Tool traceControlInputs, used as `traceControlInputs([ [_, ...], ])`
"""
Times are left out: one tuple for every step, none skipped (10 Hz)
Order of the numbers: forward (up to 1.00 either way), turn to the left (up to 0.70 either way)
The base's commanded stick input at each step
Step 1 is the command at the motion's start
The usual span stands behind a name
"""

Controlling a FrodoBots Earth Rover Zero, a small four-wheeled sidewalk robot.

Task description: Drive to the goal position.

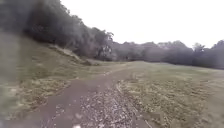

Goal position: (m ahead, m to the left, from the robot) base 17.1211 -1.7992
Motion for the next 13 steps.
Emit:
traceControlInputs([
  [0.45,0.0],
  [0.45,0.0],
  [0.45,0.0],
  [0.45,0.0],
  [0.45,0.0],
  [0.45,0.0],
  [0.45,0.0],
  [0.45,0.0],
  [0.45,0.0],
  [0.45,0.0],
  [0.45,0.0],
  [0.45,0.0],
  [0.45,0.0],
])
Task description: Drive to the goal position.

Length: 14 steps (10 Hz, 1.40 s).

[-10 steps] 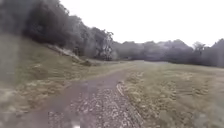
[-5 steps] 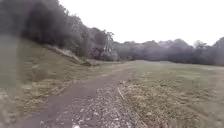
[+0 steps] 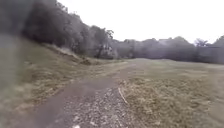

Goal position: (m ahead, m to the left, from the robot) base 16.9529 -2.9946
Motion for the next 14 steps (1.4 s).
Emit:
traceControlInputs([
  [0.45,0.0],
  [0.45,0.0],
  [0.45,0.0],
  [0.45,0.0],
  [0.45,0.0],
  [0.45,0.0],
  [0.45,0.0],
  [0.45,0.0],
  [0.45,0.0],
  [0.45,0.0],
  [0.45,0.0],
  [0.45,0.0],
  [0.45,0.0],
  [0.45,0.0],
])
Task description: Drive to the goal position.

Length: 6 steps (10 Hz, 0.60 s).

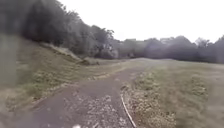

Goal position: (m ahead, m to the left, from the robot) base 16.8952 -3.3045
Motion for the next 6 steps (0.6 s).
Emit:
traceControlInputs([
  [0.45,0.0],
  [0.45,0.0],
  [0.45,0.0],
  [0.45,0.0],
  [0.45,0.0],
  [0.45,0.0],
])
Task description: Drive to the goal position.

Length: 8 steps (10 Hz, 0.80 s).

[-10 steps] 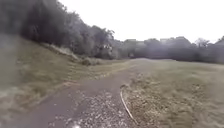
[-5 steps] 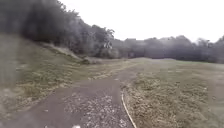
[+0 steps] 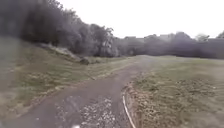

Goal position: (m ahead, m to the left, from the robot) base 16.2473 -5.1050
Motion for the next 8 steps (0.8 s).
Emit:
traceControlInputs([
  [0.45,0.0],
  [0.45,0.0],
  [0.45,0.0],
  [0.45,0.0],
  [0.45,0.0],
  [0.45,0.0],
  [0.45,0.0],
  [0.45,0.0],
])
